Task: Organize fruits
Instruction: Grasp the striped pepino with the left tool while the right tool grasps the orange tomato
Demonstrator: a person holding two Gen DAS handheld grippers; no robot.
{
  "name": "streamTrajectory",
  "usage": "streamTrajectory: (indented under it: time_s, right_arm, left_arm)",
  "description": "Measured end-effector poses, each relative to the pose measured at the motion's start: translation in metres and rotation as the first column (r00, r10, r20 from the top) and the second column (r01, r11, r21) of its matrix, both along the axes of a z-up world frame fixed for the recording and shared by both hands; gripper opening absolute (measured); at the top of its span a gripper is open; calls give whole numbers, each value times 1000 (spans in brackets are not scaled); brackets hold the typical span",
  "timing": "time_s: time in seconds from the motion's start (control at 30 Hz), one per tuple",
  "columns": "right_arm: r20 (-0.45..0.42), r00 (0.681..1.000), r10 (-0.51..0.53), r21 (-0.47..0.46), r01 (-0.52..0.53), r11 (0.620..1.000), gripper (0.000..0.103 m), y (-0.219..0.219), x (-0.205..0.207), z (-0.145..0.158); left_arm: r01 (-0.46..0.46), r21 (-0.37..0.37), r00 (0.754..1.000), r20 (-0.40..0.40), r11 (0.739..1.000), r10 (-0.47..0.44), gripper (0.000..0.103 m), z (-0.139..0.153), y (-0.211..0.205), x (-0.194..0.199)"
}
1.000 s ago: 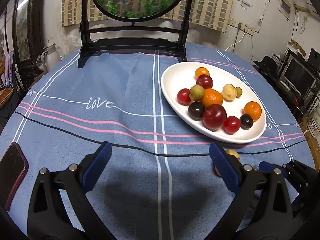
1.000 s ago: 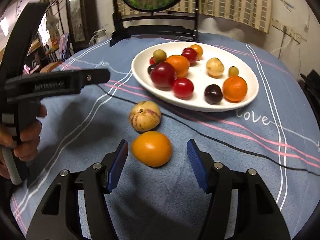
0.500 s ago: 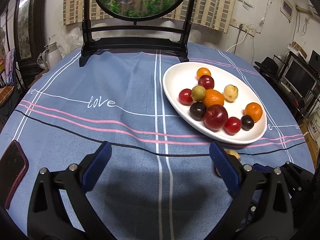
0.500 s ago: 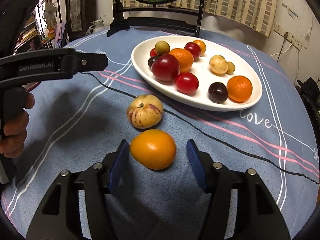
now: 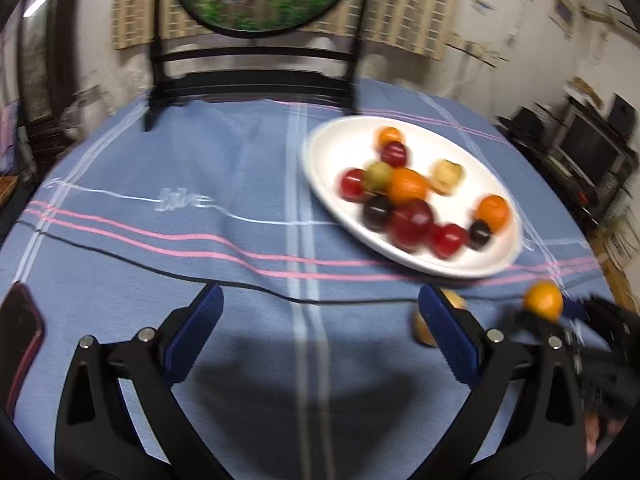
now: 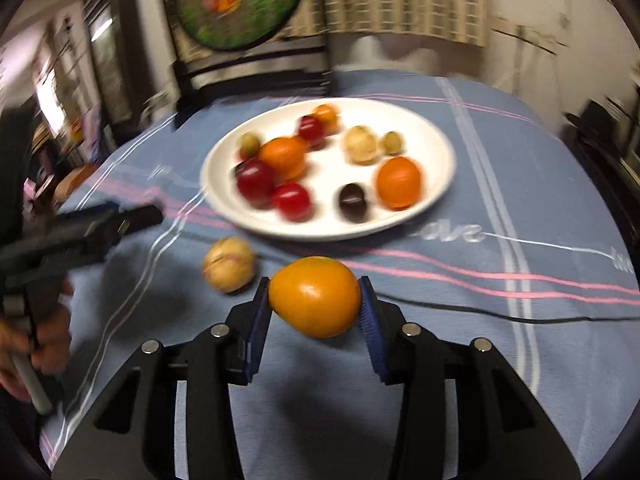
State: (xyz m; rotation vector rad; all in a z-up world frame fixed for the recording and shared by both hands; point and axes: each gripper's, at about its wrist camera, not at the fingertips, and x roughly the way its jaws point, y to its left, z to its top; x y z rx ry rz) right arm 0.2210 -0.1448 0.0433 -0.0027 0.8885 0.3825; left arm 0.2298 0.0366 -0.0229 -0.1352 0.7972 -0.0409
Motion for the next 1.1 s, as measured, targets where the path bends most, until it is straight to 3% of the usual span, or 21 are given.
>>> streamTrajectory:
  time_s: [0.1,0.3,0.47,0.7,0.77,0.97,1.1]
  right_arm:
    - [-29,999,-45,31,46,998,43,-11,5,0]
    - [-46,997,-64,29,65,997,43,-13,5,-4]
    - [-45,998,-48,16,49,999,43,-10,4,-5]
    - [-64,996,-67,28,69,997,43,-15,6,-7]
    - [-59,996,-73,33,75,997,43,-17,6,-5]
    - [-56,995,-84,38,86,996,43,-20,6,-3]
    - [-61,994,-86,42,89,995,43,-21,6,-3]
  left_arm:
    - [141,-13,990,-7,990,-141,97,-2,-21,-6]
    - [300,84,954,-9,950,-300,92,-12,-61,-15]
    - [326,81,945,5,942,-327,92,-14,-71,-12]
    - [308,77,952,-30,948,-306,92,-22,-74,1]
    - [315,81,949,-36,945,-313,80,-24,-75,3]
    - [327,77,944,-72,942,-322,62,-32,-80,12]
    - [318,80,947,-78,945,-312,59,-35,-83,17]
